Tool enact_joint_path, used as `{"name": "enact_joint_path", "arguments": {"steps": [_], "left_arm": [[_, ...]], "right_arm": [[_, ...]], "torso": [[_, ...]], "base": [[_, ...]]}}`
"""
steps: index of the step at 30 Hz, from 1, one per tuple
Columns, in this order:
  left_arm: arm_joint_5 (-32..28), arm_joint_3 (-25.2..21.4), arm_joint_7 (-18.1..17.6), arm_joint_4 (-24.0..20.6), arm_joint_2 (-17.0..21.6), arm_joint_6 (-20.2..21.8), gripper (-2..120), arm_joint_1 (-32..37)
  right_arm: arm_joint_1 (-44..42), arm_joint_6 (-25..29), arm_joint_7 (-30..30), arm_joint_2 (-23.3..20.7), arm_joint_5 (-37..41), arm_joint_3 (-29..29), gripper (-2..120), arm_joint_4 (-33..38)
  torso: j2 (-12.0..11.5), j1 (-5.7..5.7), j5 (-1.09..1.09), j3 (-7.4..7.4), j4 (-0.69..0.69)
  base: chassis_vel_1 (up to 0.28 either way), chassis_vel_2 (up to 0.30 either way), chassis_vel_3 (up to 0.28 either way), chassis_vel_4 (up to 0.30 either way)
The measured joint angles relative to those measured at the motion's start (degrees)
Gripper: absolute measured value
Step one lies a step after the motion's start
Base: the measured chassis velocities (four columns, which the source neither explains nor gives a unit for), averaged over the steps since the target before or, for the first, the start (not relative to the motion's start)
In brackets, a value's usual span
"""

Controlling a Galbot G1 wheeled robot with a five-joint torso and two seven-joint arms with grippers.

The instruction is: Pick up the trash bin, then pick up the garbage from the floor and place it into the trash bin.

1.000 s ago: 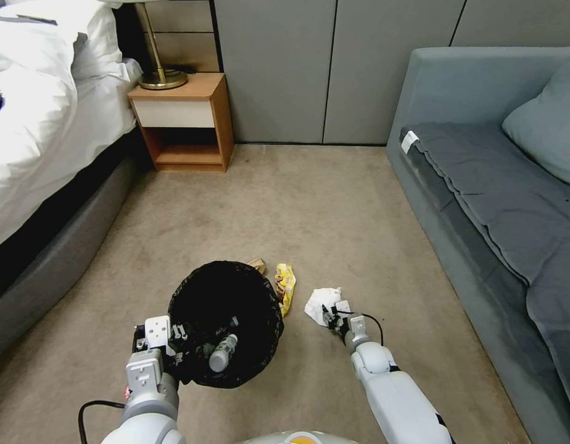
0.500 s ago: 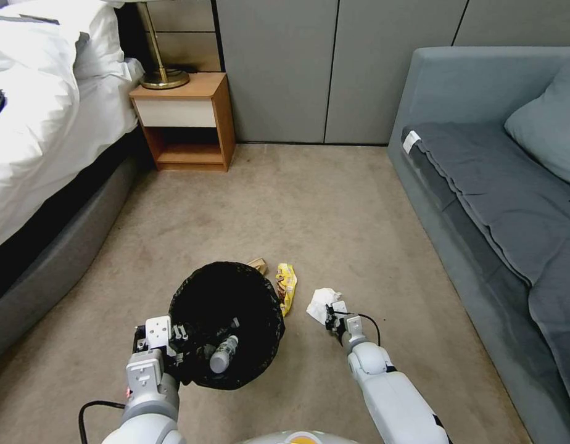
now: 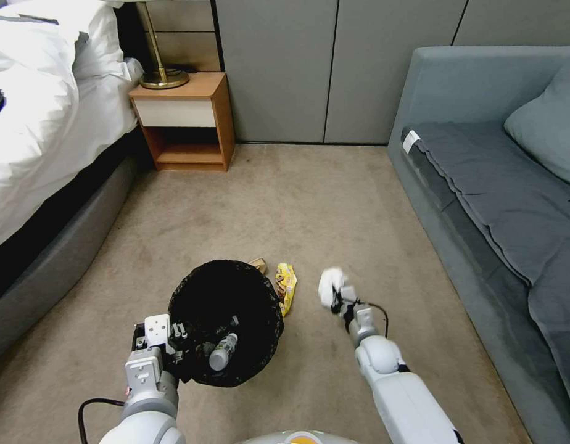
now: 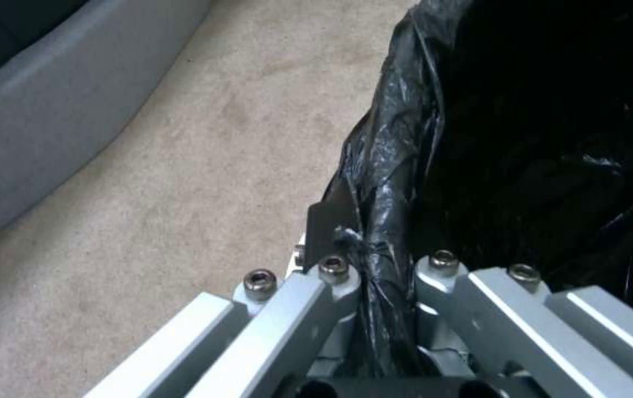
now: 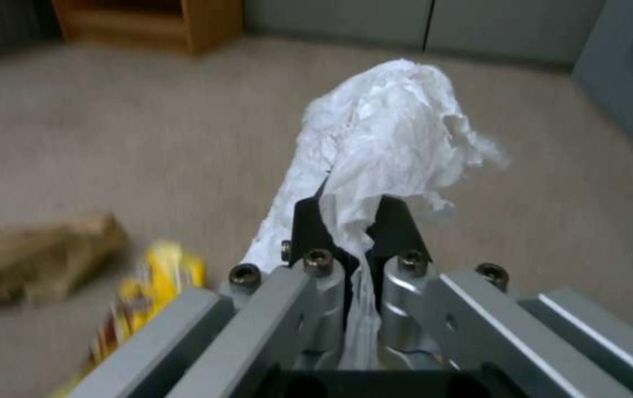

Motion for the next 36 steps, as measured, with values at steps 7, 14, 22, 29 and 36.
{"name": "enact_joint_path", "arguments": {"steps": [7, 14, 22, 29, 36], "left_arm": [[0.1, 0.3, 0.0, -0.3, 0.1, 0.0, 1, 0.3], [0.3, 0.3, 0.0, -0.7, 0.4, 0.1, 1, 0.9], [0.3, 0.4, 0.0, -1.0, 0.6, 0.2, 1, 0.6], [0.3, 0.4, 0.0, -1.3, 0.8, 0.3, 1, 0.7], [0.3, 0.6, 0.0, -1.3, 0.4, 0.3, 1, 0.5]], "right_arm": [[-4.4, 7.8, -5.1, -2.3, -1.3, 1.1, 0, 23.5], [-8.5, 16.0, -19.8, -4.8, 0.4, -1.8, 0, 34.5], [-15.5, 18.6, -21.0, -8.4, -0.9, -15.4, 0, 29.0], [-14.9, 18.2, -20.0, -7.7, -2.5, -20.1, 0, 19.8], [-13.5, 16.6, -19.3, -7.6, -3.0, -20.6, 0, 16.1]], "torso": [[0.0, 0.0, -0.03, -0.01, 0.0], [0.0, 0.0, 0.0, -0.01, 0.0], [0.0, 0.0, 0.0, -0.01, -0.01], [0.0, 0.0, -0.01, -0.01, 0.0], [0.0, 0.0, -0.01, -0.01, 0.0]], "base": [[0.0, 0.0, 0.0, 0.0], [0.0, 0.0, 0.0, 0.0], [0.0, 0.0, 0.0, 0.0], [0.0, 0.0, 0.0, 0.0], [0.0, 0.0, 0.0, 0.0]]}}
